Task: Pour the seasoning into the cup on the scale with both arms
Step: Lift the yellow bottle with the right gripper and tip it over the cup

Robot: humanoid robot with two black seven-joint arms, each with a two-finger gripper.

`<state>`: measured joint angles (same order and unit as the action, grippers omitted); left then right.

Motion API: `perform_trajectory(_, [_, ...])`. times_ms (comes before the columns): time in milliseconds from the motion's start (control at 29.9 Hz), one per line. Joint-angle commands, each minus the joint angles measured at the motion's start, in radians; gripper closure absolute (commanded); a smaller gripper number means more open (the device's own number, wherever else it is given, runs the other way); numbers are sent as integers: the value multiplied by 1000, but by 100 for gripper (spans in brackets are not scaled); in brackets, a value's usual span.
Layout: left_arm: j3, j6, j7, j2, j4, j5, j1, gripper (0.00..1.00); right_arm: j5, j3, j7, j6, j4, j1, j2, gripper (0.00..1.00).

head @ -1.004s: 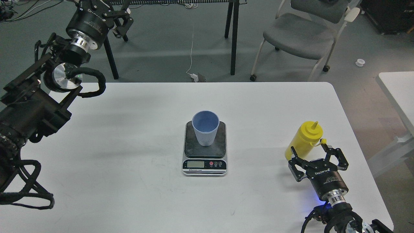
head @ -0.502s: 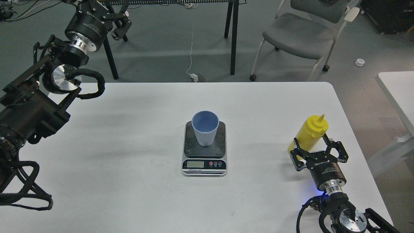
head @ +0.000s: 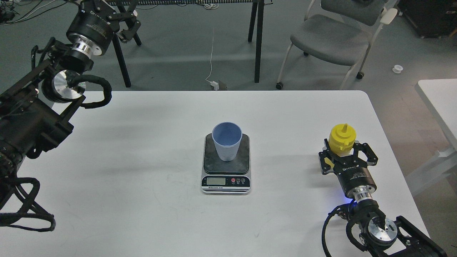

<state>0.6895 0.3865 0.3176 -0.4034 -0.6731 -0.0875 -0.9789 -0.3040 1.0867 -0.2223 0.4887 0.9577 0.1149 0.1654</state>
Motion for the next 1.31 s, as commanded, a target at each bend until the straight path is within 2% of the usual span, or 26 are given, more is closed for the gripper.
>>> perform_trajectory(0, [2,0,1,-8,-2,0,0,1,8,19,0,0,18,5,34,61])
perform_trajectory(167, [13,11,1,-5,-2,-8,3,1,51,32,-2,0,50,83,186,61])
perform_trajectory(469, [97,41,0,3,-5,-11,80,1,284,65,-3,0,116,242,305,61])
perform_trajectory(536, [97,55,1,-2,-5,-11,86,1,380,64,-3,-15,156,284,306,61])
perform_trajectory(770, [139,86,0,-11,-5,-12,106,1,898,32,-3,-281,263,391,249,61])
perform_trajectory(870, [145,95,0,-20,-5,-12,123,1,1090,-40,-12,-337,256,451,186,61])
perform_trajectory(971, [156,101,0,-21,-5,-12,143,1,1245,-155,-49,-399,250,517,163,61])
perform_trajectory(1038, [166,101,0,-21,-5,-12,150,1,1342,-252,-57,-458,243,569,146,61])
perform_trajectory(1138, [171,101,1,-21,-5,-12,155,1,1451,-374,-58,-502,210,644,117,61])
perform_trajectory(1272, [174,98,3,-20,-5,-12,157,1,1583,-493,-58,-507,165,738,111,61])
